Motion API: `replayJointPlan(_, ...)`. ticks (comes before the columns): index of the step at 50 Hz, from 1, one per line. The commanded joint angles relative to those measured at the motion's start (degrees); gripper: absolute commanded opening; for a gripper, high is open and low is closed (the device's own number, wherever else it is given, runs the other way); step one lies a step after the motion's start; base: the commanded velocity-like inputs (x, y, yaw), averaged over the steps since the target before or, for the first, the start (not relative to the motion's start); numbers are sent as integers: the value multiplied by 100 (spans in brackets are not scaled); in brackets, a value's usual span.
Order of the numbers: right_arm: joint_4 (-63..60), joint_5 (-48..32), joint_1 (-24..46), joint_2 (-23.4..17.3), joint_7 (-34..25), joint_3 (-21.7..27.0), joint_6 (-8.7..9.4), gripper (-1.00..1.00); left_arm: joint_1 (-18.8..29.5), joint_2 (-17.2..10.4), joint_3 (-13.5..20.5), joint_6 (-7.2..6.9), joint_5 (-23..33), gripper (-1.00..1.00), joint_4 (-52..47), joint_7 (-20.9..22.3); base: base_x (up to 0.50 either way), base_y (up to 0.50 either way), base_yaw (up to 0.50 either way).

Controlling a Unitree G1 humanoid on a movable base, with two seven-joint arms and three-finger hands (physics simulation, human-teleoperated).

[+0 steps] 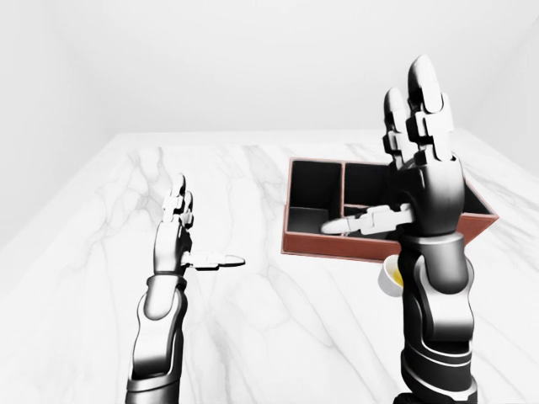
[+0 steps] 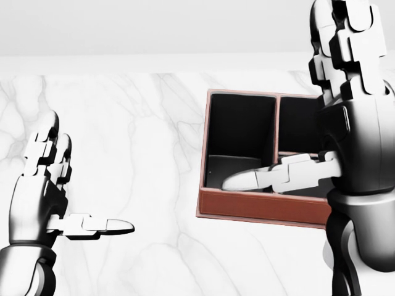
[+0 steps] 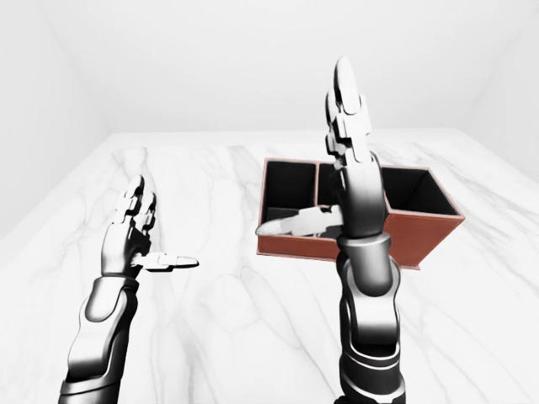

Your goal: Pick up the book and place it in the caddy.

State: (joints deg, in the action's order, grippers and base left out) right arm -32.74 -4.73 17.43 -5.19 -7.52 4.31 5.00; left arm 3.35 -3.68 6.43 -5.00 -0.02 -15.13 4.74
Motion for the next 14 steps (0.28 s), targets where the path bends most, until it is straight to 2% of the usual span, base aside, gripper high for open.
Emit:
replayJointPlan(1,-31,337,207,47,310,0,0,100,39,-18,4,0,77,100,114,6,0,0,0)
replayJointPlan(2,170,387,474,17,367,41,0,100,79,-44,53,0,53,100,102,11,0,0,0)
replayJointPlan(5,1727,943,2414,-428,790,527,0,100,239,-252,510,0,-129,100,-266,-58,0,0,0)
replayJointPlan(7,2688,1339,3149,-763,1043,663,0,100,335,-427,780,0,-229,100,-483,-80,0,0,0)
replayJointPlan(9,3746,1658,3679,-1016,1143,728,0,100,498,-655,1060,0,-310,100,-626,-74,0,0,0)
replayJointPlan(11,4343,1883,3855,-1158,1143,691,0,100,637,-785,1177,0,-330,100,-575,-85,0,0,0)
replayJointPlan(12,4726,2026,3962,-1189,1113,706,-206,100,771,-864,1234,0,-365,100,-459,-94,0,0,0)
replayJointPlan(13,5480,2086,4154,-1207,1017,723,-812,100,1032,-986,1234,0,-292,100,-122,-153,0,0,0)
replayJointPlan(14,5592,2127,4186,-1237,1024,685,-896,100,1048,-1007,1225,0,-301,100,-84,-169,0,0,0)
